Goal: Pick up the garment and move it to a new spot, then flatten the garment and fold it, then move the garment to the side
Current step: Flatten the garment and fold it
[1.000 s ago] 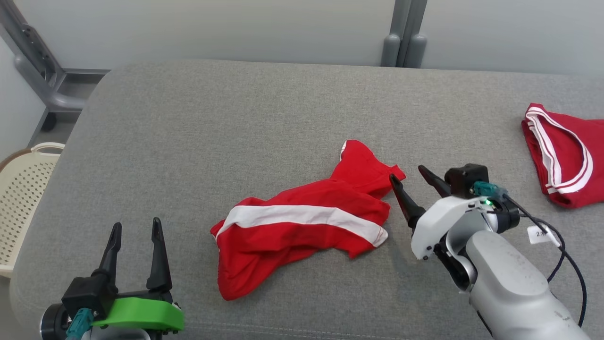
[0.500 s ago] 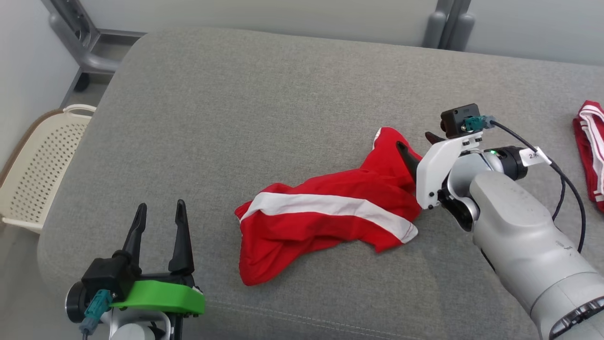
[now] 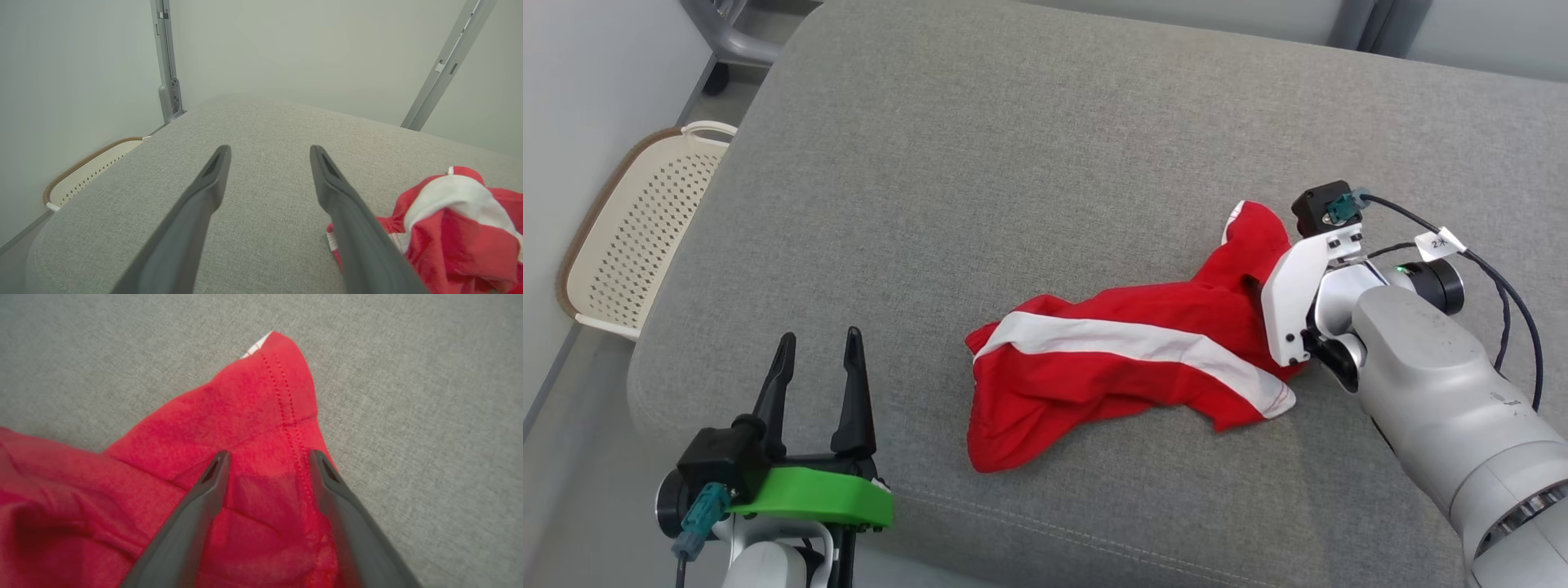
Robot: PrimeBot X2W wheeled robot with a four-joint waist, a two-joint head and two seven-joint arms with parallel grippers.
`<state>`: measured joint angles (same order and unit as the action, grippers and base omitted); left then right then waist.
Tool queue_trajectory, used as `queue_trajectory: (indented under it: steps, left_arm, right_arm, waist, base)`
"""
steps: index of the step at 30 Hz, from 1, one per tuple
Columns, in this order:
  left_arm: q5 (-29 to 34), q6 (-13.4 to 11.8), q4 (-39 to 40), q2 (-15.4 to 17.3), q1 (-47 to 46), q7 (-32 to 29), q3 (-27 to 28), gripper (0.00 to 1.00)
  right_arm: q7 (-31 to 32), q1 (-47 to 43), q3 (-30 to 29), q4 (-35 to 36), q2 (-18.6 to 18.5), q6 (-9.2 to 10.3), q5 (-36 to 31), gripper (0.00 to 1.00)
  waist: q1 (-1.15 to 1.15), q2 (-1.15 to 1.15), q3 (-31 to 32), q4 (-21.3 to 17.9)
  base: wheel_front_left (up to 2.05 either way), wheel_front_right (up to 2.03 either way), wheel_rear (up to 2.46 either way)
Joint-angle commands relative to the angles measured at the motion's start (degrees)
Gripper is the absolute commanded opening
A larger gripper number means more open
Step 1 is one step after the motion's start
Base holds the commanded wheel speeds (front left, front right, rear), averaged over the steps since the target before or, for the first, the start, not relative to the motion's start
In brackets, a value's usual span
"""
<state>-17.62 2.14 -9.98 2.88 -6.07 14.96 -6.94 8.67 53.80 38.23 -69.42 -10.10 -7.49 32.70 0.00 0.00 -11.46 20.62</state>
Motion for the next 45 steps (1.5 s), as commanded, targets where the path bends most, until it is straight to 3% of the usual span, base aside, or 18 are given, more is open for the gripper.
queue_trajectory:
  steps: [1,2,3,4,5,16,29,35,38,45]
  left_arm:
    - [-0.2,-0.2,-0.2,0.0,-0.8,0.2,0.1,1.00]
    - [-0.3,-0.2,-0.3,0.0,-0.9,0.2,0.2,1.00]
    - [-0.4,-0.3,-0.3,0.0,-0.9,0.2,0.2,1.00]
    - [-0.4,-0.3,-0.4,0.0,-1.0,0.2,0.2,1.00]
    - [-0.4,-0.4,-0.4,0.0,-1.0,0.2,0.3,1.00]
    - [-0.6,-0.6,-0.7,0.0,-1.5,0.2,0.3,1.00]
    - [-0.2,-0.4,-1.3,0.0,-0.4,0.2,0.8,1.00]
    - [0.3,-0.4,-1.1,0.1,0.5,0.2,1.1,1.00]
    - [0.4,-0.4,-0.9,0.0,0.5,0.2,1.0,1.00]
    - [0.7,-0.4,-1.1,0.1,1.1,0.2,1.4,1.00]
  right_arm:
    - [0.7,0.8,0.6,-0.5,-0.1,0.00,0.6,1.00]
    - [1.0,0.9,0.8,-0.8,-0.1,0.00,0.8,1.00]
    - [1.2,0.8,1.1,-1.2,-0.2,0.00,0.8,0.52]
    - [1.3,0.8,1.4,-1.4,-0.3,0.00,0.8,0.22]
    - [1.3,0.8,1.7,-1.5,-0.3,0.00,0.8,0.00]
    - [-8.0,5.1,3.2,-0.2,-1.4,0.01,1.8,0.00]
    - [-21.9,12.8,-0.8,-2.7,-2.6,0.02,2.6,0.00]
    - [-23.8,13.5,-2.1,-0.1,-2.3,0.02,3.3,0.00]
    - [-23.9,13.6,-4.6,4.6,-3.5,0.02,3.5,0.00]
    - [-23.9,7.4,-8.8,10.6,-4.3,0.02,1.3,0.00]
  waist:
    - [0.00,0.00,-0.7,0.7]
    - [0.00,0.00,-0.8,0.7]
    - [0.00,0.00,-0.9,0.8]
    - [0.00,0.00,-0.9,0.8]
    - [0.00,0.00,-1.0,0.7]
    - [0.00,0.00,-0.9,-0.7]
    - [0.00,0.00,0.8,-2.0]
    - [0.00,0.00,2.7,-3.7]
    - [0.00,0.00,3.4,-4.5]
    - [0.00,0.00,4.2,-5.9]
  base:
    - [0.00,0.00,0.00]
    - [0.00,0.00,0.00]
    - [0.00,0.00,0.00]
    - [0.00,0.00,0.00]
    - [0.00,0.00,0.00]
    - [0.00,0.00,0.00]
    - [0.00,0.00,0.00]
    - [0.00,0.00,0.00]
    - [0.00,0.00,0.00]
    - [0.00,0.00,0.00]
